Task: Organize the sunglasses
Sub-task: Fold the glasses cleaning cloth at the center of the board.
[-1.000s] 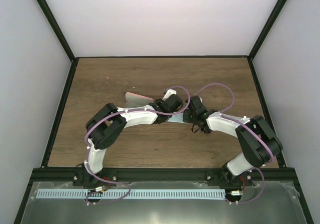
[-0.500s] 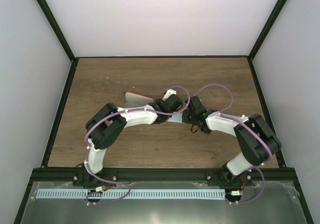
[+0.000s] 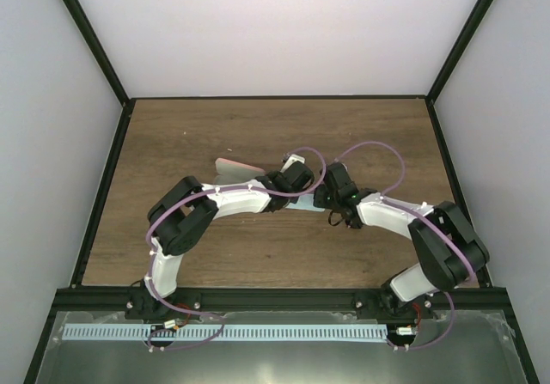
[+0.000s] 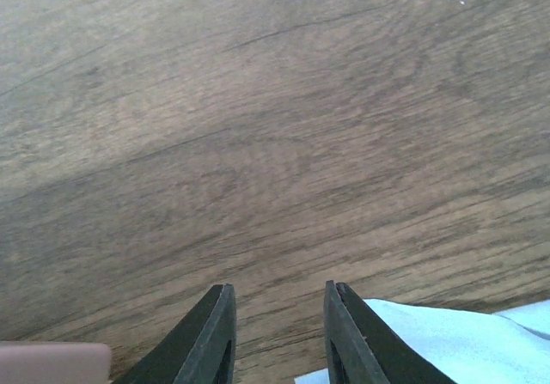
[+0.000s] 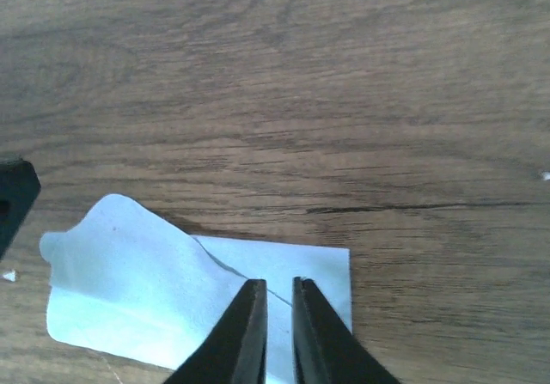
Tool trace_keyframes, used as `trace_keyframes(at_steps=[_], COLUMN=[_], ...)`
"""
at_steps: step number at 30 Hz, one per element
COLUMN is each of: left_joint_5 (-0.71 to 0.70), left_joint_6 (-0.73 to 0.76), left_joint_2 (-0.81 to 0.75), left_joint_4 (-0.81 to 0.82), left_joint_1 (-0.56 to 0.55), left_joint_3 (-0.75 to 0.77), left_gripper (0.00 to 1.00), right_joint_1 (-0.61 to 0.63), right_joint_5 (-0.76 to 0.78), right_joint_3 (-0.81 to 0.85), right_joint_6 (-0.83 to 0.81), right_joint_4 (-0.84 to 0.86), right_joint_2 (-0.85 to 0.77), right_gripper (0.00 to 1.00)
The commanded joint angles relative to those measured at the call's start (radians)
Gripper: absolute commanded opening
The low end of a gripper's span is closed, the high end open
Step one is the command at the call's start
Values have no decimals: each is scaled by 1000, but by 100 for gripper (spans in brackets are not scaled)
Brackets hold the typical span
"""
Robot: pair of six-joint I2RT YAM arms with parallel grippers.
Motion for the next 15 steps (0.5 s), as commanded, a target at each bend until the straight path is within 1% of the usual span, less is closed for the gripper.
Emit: trace_keyframes(at_steps=[1, 3, 7, 12, 15], left_joint_5=[90, 129, 220, 211, 193], left_joint_6=[-28, -41, -68, -83, -91], left_joint_2=[-5, 1, 17, 18, 4], left_joint_4=[15, 15, 16, 12, 8], left_joint_1=[14, 23, 30, 30, 29], left_joint_3=[-23, -27, -22, -32, -43], left_gripper=[31, 31, 31, 31, 31], right_joint_1=[0, 0, -3, -25, -27], right_joint_5=[-43, -59, -58, -8, 5], right_joint_3=[25, 41, 92, 118, 113], right_joint_6=[-12, -14, -10, 0, 8], right_joint_4=[46, 45, 19, 8, 11], right_joint_2=[79, 132, 210, 254, 240], right_gripper=[6, 1, 1, 1, 1])
